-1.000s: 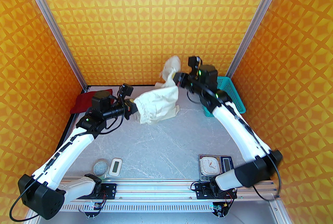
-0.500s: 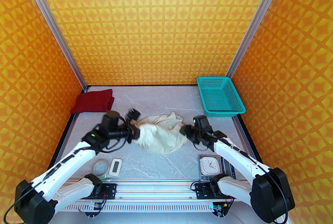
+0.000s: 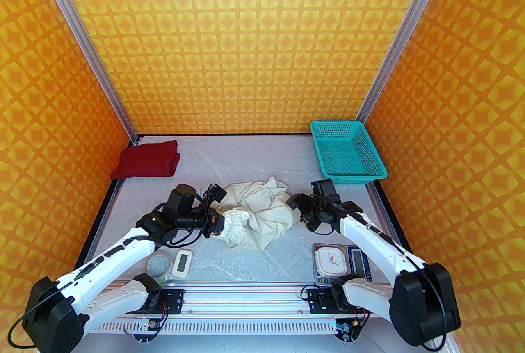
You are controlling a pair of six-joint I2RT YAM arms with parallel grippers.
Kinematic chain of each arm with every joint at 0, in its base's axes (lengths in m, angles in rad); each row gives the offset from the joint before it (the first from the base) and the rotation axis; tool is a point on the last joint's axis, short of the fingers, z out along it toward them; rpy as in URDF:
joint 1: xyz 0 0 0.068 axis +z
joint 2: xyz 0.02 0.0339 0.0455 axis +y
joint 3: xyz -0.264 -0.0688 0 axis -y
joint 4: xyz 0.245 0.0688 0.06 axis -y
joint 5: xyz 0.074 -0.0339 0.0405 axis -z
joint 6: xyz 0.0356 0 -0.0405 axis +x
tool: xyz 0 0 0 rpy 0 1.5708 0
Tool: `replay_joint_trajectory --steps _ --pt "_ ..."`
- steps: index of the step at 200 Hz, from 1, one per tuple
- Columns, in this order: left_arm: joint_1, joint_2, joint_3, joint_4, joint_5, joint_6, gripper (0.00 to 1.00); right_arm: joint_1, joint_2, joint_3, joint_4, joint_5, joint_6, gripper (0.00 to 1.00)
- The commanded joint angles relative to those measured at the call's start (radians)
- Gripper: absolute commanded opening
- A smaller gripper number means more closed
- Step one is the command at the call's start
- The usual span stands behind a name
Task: Fold and stack the mixed laundry pile
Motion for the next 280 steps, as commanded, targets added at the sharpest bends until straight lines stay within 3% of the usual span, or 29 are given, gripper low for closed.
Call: replay_joint_trajectory --steps 1,26,44,75,116,175,211,243,280 --pt "-0.004 -0.015 -0.013 0.028 -0.007 -0.009 0.0 -0.004 0.024 -0.08 0.125 -0.038 0.091 0.79" --pt "-0.004 -0.016 -0.018 0.053 -0.006 -0.014 0.0 -0.018 0.086 -0.15 0.281 0.002 0.097 0.75" --pt "-0.004 -0.013 -0.014 0.064 -0.007 -0.021 0.0 -0.024 0.175 -0.135 0.38 -0.027 0.077 0.66" --pt "-0.004 -0.038 -0.011 0.095 -0.061 -0.024 0.0 -0.027 0.211 -0.037 0.391 0.053 -0.065 0.29" --pt "-0.002 -0.104 0.032 0.115 -0.142 0.008 0.0 -0.029 0.121 0.181 0.161 0.133 -0.274 0.0" --pt "-0.003 -0.189 0.232 -0.026 -0.142 0.134 0.0 -0.029 -0.101 0.498 -0.236 0.167 -0.468 0.0" --pt "0.001 -0.224 0.367 -0.109 -0.157 0.204 0.0 -0.03 -0.205 0.733 -0.482 0.281 -0.548 0.0" --pt "0.072 -0.006 0.581 -0.194 -0.188 0.14 0.0 -0.031 -0.099 0.902 -0.519 0.338 -0.589 0.0" --pt "0.174 0.327 0.843 -0.169 -0.143 0.177 0.0 -0.053 0.197 1.1 -0.367 0.25 -0.573 0.0"
